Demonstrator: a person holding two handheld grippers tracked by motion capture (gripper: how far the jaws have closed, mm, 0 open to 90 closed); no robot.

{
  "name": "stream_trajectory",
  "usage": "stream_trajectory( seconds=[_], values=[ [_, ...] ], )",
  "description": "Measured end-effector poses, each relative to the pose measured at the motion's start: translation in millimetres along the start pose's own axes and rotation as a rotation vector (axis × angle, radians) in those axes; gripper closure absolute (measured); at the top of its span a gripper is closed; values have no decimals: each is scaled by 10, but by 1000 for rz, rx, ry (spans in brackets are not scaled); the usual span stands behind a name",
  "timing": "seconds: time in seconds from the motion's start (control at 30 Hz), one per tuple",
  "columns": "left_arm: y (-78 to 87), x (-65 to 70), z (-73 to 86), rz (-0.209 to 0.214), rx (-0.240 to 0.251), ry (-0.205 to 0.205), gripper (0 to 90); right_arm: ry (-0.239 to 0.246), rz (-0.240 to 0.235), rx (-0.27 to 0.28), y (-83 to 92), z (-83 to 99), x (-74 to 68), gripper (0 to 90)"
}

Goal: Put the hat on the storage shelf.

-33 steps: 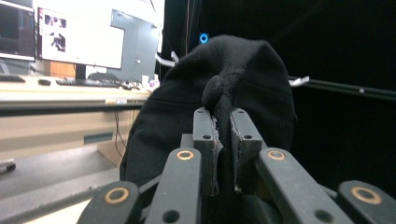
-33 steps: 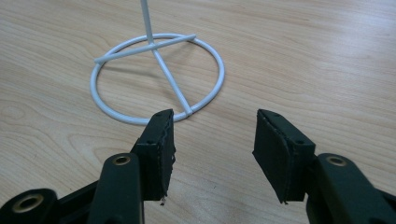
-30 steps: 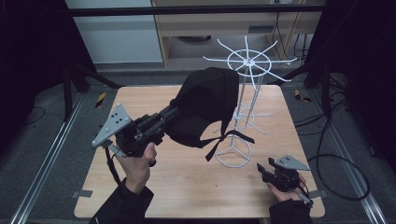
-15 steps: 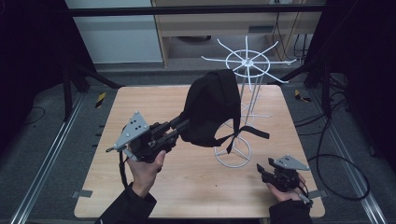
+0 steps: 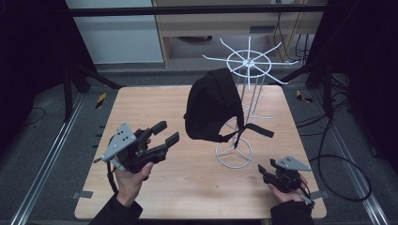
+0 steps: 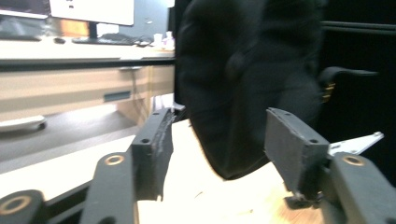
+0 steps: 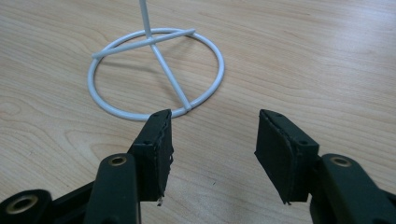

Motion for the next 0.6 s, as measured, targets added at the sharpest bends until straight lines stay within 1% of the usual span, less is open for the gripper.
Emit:
stream_trajectory(
  seconds=[0.03,0.07,0.1,0.13,0.17,0.2,0.3,0.33,0.4,0.43,0.47,0.5,0.53,0.57,0.6],
  values=[
    [35,-46,43,-13,-10,-1,386,2,0,0,0,0,4,455],
    [78,-110,110,-37,-23,-4,371,-3,0,0,5,-1,1,450],
    [103,-153,154,-52,-32,-3,345,2,5,5,6,-1,13,444],
    [139,-214,216,-69,-43,5,345,2,5,5,6,-1,13,444],
    [183,-294,302,-89,-56,21,332,-6,4,2,10,0,13,439],
    [242,-406,439,-116,-84,39,315,-7,6,3,7,3,25,428],
    [333,-599,700,-178,-139,50,298,-18,8,7,7,2,29,396],
    [333,-599,700,-178,-139,50,294,-18,8,7,7,2,29,396],
    [385,-720,881,-215,-183,58,290,-22,13,6,5,5,42,364],
    [418,-796,990,-233,-208,72,283,-20,19,4,0,9,55,355],
    [461,-899,1137,-254,-238,98,268,-37,19,-1,0,16,59,338],
    [461,-899,1137,-254,-238,98,264,-37,19,-1,0,16,59,338],
    [496,-1015,1299,-281,-281,118,256,-36,24,3,-3,14,71,318],
    [496,-1015,1299,-281,-281,118,246,-39,23,4,-3,13,71,310],
    [512,-1075,1375,-294,-309,120,246,-39,23,4,-3,13,71,310]
  ],
)
Point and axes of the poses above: each handheld gripper's, and its own axes: y roughly backward along the jaws, z roughly out of its underside, x roughly to its right, the point moved 6 cm from there along -y, roughly forward along the jaws
